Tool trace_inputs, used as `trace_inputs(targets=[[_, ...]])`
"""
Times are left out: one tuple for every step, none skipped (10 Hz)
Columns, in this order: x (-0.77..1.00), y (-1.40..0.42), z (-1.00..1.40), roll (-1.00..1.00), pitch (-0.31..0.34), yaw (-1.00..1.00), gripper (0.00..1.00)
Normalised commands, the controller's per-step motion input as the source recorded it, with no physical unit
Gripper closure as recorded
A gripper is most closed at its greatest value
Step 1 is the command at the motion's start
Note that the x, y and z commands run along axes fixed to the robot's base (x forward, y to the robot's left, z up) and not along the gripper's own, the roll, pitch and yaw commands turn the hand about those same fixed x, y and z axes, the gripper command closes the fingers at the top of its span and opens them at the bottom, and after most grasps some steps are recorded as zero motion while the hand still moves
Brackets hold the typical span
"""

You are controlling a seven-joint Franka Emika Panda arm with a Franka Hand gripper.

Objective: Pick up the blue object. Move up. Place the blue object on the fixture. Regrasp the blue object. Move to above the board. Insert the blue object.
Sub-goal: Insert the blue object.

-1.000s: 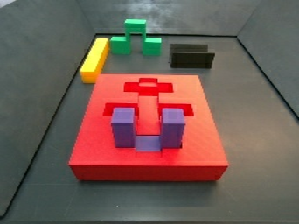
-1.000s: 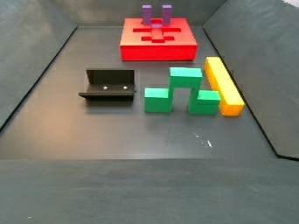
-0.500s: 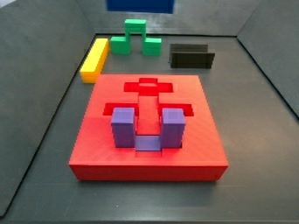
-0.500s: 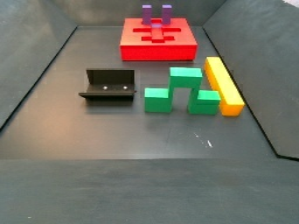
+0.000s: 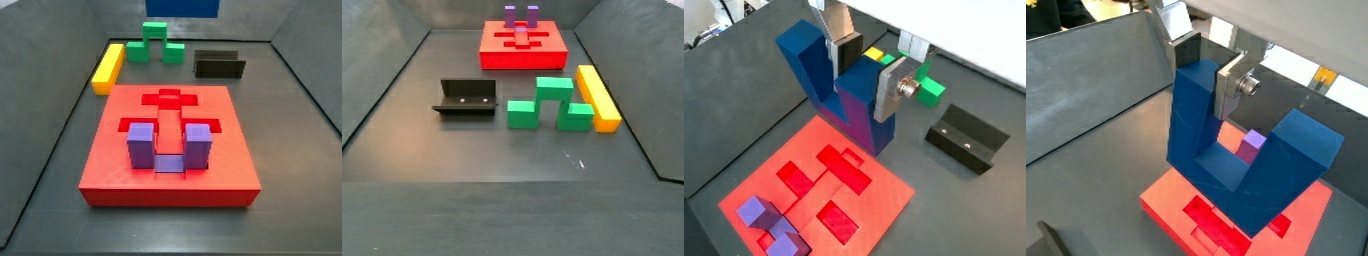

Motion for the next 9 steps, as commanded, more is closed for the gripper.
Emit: trace_inputs(targets=[[-0.03,0.00,-0.50,-0.31,-0.083,0.00,1.00],[-0.05,-0.07,-0.73,-0.15,-0.114,0.00,1.00],[-0.05,-0.11,-0.71,-0.14,-0.153,0.00,1.00],[-0.04,-0.15,-0.66,-0.15,-0.189,0.00,1.00],[-0.03,-0.13,-0.61,-0.16,-0.219,0.00,1.00],[-0.01,-0.10,-0.59,-0.15,-0.243,0.00,1.00],[0.00,-0.06,-0.56,-0.16,-0.254,0.00,1.00],[0.00,-0.02,-0.53,-0.20,-0.231,0.00,1.00],[0.00,0.01,-0.45,-0.30,-0.189,0.00,1.00]])
